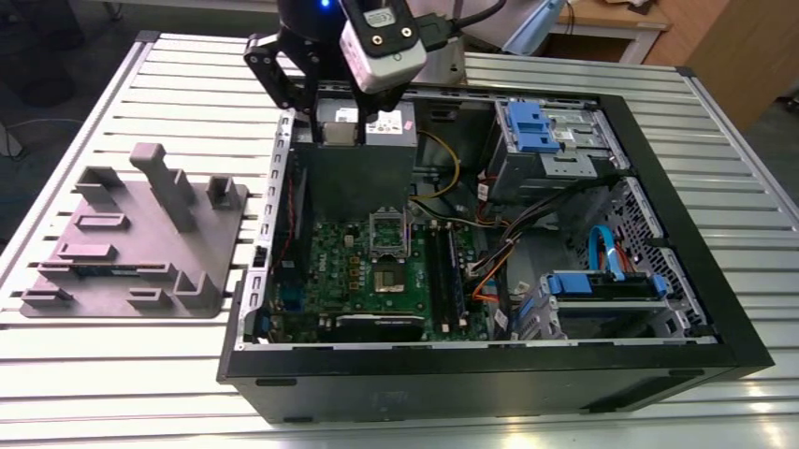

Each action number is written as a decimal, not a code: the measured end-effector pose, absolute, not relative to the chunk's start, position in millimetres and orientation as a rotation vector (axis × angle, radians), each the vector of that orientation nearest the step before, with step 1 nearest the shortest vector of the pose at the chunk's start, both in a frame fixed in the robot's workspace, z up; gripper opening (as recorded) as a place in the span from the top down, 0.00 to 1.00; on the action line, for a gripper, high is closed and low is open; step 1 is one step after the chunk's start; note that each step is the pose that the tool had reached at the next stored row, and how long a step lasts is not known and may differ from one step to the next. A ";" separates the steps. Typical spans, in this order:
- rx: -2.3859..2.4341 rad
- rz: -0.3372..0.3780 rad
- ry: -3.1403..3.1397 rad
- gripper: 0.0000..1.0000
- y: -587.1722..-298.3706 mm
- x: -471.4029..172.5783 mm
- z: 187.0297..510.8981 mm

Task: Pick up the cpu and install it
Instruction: 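Pick up the cpu and move it towards the insertion slot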

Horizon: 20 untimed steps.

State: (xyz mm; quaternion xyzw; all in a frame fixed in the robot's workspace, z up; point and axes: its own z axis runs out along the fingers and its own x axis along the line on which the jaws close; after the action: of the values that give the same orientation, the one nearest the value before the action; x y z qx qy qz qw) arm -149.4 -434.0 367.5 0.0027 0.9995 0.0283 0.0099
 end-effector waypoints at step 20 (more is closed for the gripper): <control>0.008 0.088 3.121 0.53 -434.0 -139.0 366.8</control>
State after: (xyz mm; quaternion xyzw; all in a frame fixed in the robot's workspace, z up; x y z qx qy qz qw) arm -139.0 -434.0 366.8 0.0026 0.9995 0.0283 0.0099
